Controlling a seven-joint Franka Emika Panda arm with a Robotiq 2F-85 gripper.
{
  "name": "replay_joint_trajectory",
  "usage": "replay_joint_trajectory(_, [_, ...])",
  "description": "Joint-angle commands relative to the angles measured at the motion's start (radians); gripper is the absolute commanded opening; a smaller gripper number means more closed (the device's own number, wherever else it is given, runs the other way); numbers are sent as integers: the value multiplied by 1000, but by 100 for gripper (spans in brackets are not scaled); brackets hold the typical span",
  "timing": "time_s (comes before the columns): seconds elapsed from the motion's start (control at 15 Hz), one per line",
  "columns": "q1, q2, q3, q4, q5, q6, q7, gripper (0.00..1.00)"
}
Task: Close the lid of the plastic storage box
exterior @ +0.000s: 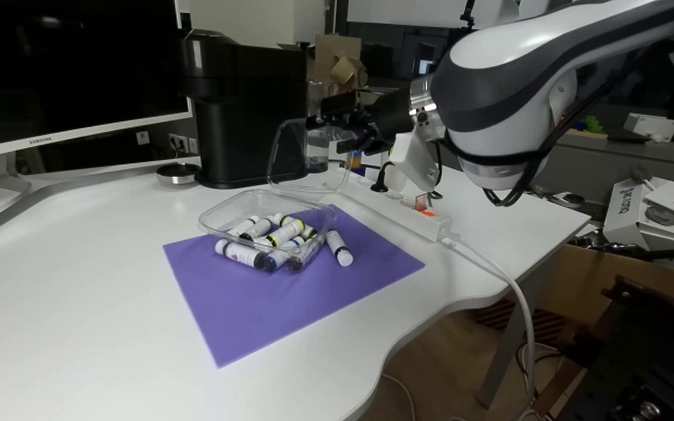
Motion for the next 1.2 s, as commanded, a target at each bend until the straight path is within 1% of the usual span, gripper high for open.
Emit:
replay_joint_trajectory(0.0, [1,-119,39,-20,180,0,-30,100])
replay_joint_trajectory(0.13, [28,-187,48,-37,272,-1,-23,100])
replay_joint_trajectory(0.2, [48,-222,36,-34,248,-2,45,100])
replay_joint_trajectory(0.47, [146,-314,24,-56,354,-3,105,100])
replay_joint_trajectory(0.6, [199,-336,17,-63,390,-3,129,100])
replay_joint_trajectory(0.87, [276,-377,8,-87,410,-4,152,100])
replay_joint_trajectory(1.13, [323,-446,5,-111,428,-3,170,100])
